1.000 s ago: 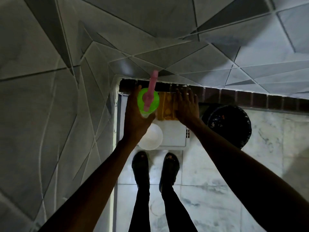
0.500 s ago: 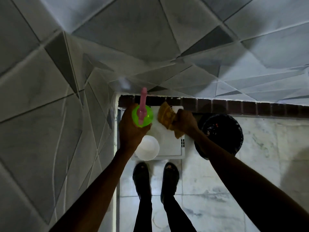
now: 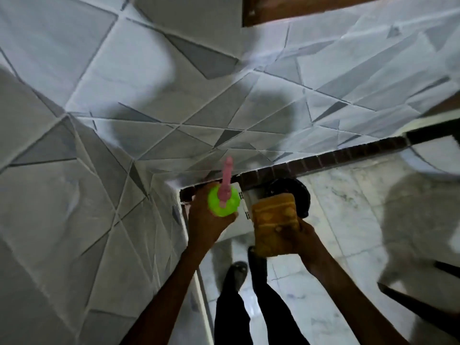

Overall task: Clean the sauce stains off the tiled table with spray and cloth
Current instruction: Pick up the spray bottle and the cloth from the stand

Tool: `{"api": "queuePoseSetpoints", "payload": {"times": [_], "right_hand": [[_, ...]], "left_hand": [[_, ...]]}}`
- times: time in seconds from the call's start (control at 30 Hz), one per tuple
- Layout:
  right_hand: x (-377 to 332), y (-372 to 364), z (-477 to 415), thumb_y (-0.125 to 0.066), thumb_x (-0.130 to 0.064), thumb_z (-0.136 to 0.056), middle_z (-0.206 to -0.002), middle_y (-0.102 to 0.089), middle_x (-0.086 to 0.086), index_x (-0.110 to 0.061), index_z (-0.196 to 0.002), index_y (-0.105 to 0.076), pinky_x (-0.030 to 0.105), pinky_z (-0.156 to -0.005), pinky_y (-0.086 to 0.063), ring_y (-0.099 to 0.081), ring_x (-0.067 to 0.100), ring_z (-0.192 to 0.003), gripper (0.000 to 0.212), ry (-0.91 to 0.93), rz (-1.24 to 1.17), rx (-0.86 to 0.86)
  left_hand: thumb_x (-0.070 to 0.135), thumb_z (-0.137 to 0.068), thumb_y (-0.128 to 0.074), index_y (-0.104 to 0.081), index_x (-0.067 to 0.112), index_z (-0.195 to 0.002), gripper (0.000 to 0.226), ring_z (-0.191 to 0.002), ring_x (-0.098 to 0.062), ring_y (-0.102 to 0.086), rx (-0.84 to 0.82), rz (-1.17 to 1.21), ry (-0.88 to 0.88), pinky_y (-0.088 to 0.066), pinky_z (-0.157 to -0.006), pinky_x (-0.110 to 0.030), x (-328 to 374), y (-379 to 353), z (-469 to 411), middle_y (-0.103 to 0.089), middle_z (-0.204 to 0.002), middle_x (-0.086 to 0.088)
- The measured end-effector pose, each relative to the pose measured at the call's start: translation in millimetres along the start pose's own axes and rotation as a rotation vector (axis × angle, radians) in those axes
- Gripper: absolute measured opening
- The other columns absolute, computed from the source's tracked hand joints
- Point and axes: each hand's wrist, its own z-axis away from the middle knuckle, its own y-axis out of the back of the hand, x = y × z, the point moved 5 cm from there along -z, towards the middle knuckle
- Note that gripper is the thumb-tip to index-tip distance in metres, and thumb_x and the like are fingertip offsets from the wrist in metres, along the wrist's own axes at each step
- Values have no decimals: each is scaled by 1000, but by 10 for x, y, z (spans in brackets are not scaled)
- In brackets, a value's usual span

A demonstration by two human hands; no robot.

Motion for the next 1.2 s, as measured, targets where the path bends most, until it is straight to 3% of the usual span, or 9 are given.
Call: {"api": "queuePoseSetpoints", "payload": {"times": [0.1,0.27,0.33,0.47,0.67,0.87,1.0,1.1,1.2], "right_hand": [[-91,237,818,-75,-3,-84,-106,-78,8,-15,-115,-71,31,-70,-62,-76,26,-94,34,53,-123,50],[211,591,1838,-78,-12,-75,-111,-76,16,-10,-119,-71,52,-86,-61,-73,36,-102,45,127,-326,293],[442,768,2265,-75,-3,-80,-110,-75,20,-8,-117,-72,52,-84,-61,-72,40,-102,38,166,-414,415],[948,1019,3153,-76,-3,-75,-105,-76,21,-6,-115,-71,41,-68,-61,-75,37,-91,40,200,-614,630],[1902,1376,4404,-80,-7,-77,-110,-76,16,-11,-118,-70,42,-73,-62,-74,36,-99,43,294,-883,867],[3050,1781,5623,-72,-3,-84,-116,-74,20,-6,-122,-68,42,-78,-62,-73,37,-101,38,376,-1080,1066],[3913,2075,6563,-66,-1,-90,-116,-74,18,-5,-123,-66,40,-79,-63,-73,36,-103,34,375,-1157,1191],[4477,2258,7260,-66,-3,-91,-116,-75,16,-5,-123,-66,38,-79,-63,-73,34,-104,32,392,-1218,1268],[4975,2467,7827,-68,-4,-90,-118,-74,14,-7,-125,-65,40,-82,-63,-72,34,-107,35,416,-1287,1348]], "left_hand": [[21,-56,-92,-64,29,-105,57,-94,-17,-67,-94,8,-192,-54,-84,-41,839,-199,469,-69,-98,8],[34,-51,-90,-59,38,-101,59,-97,-17,-64,-352,-89,-383,-52,-83,-38,1481,-655,1088,-67,-100,11],[35,-50,-92,-58,39,-106,65,-99,-17,-63,-453,-103,-469,-52,-84,-39,1677,-898,1382,-66,-102,10],[42,-51,-92,-59,42,-111,69,-100,-15,-64,-717,-137,-575,-54,-85,-40,1825,-1472,1971,-66,-106,11],[46,-47,-90,-59,38,-112,73,-97,-13,-66,-1001,-159,-743,-54,-84,-39,2093,-2297,3237,-67,-105,8],[49,-43,-88,-56,48,-111,75,-95,-8,-64,-1164,-108,-824,-51,-80,-26,2199,-3049,4898,-64,-105,8],[53,-43,-86,-60,36,-111,75,-95,-10,-65,-1262,-107,-830,-53,-80,-32,2222,-3591,6189,-65,-103,9],[53,-43,-87,-59,43,-105,69,-93,-11,-65,-1351,-90,-864,-53,-78,-33,2264,-3965,7170,-66,-101,8],[39,-44,-94,-57,46,-102,69,-92,3,-61,-1415,-75,-890,-47,-74,-17,2334,-4255,7996,-64,-98,15]]}}
